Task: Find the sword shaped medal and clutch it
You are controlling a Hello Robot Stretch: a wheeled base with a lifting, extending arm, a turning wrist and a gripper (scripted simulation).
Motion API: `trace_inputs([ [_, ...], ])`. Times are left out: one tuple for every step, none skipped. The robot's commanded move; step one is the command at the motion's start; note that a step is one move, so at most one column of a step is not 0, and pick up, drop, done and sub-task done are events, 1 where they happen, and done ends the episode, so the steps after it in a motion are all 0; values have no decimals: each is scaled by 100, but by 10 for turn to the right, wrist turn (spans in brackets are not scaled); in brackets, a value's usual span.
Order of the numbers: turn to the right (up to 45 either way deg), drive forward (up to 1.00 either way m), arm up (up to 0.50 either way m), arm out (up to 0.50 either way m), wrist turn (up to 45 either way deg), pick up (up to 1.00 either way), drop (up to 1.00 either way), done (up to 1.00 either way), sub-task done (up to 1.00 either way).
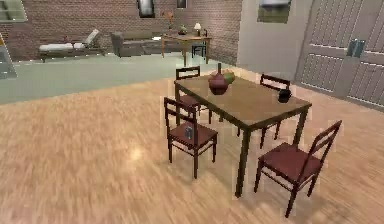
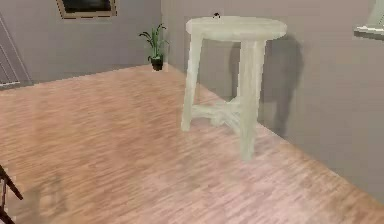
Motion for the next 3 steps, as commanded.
trace_inputs([
  [-240, 0, 0, 0, 0, 0, 0, 0, 0],
  [0, 100, 0, 0, 0, 0, 0, 0, 0],
  [-30, 0, 0, 0, 0, 0, 0, 0, 0],
])
